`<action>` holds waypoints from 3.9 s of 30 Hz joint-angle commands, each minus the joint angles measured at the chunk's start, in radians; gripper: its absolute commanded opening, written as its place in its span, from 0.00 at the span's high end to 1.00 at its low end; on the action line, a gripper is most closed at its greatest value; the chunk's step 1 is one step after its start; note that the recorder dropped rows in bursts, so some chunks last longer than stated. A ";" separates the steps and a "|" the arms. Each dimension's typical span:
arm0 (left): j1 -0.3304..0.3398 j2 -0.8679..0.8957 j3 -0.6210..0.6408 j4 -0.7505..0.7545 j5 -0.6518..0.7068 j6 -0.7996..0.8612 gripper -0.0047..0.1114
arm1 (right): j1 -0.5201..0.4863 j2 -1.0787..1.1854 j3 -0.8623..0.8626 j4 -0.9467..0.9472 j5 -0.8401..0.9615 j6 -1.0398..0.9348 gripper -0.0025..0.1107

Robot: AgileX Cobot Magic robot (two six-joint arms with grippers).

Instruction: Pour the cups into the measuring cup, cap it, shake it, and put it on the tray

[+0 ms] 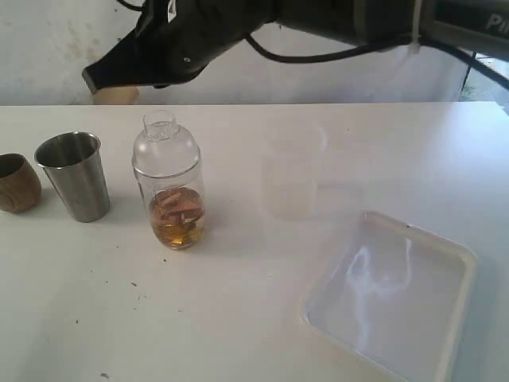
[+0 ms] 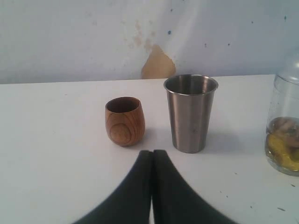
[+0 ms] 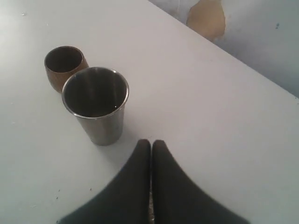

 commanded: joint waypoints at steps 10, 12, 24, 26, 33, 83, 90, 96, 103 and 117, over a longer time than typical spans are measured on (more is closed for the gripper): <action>0.001 -0.005 0.005 0.001 -0.007 0.000 0.96 | 0.021 -0.014 0.276 0.001 -0.341 0.044 0.98; 0.001 -0.005 0.005 0.001 -0.007 0.000 0.96 | 0.021 -0.032 0.276 0.001 -0.361 0.044 0.98; 0.001 -0.005 0.005 0.001 -0.007 0.000 0.96 | 0.021 -0.093 0.313 -0.003 -0.420 0.044 0.98; 0.001 -0.005 0.005 0.001 -0.007 0.000 0.96 | 0.021 -0.073 0.330 -0.003 -0.425 0.044 0.98; 0.001 -0.005 0.005 0.001 -0.007 0.000 0.96 | 0.021 -0.046 0.344 -0.003 -0.437 0.044 0.98; 0.001 -0.005 0.005 0.001 -0.007 0.000 0.96 | 0.088 0.014 0.911 0.152 -1.268 -0.081 0.06; 0.001 -0.005 0.005 0.001 -0.007 0.000 0.96 | 0.086 0.157 0.877 0.260 -1.491 -0.135 0.06; 0.001 -0.005 0.005 0.001 -0.007 0.000 0.96 | 0.086 0.235 0.806 0.243 -1.491 -0.135 0.06; 0.001 -0.005 0.005 0.001 -0.007 0.000 0.96 | 0.086 0.296 0.725 0.264 -1.515 -0.139 0.06; 0.001 -0.005 0.005 0.001 -0.007 0.000 0.96 | 0.086 0.300 0.723 0.266 -1.558 -0.133 0.06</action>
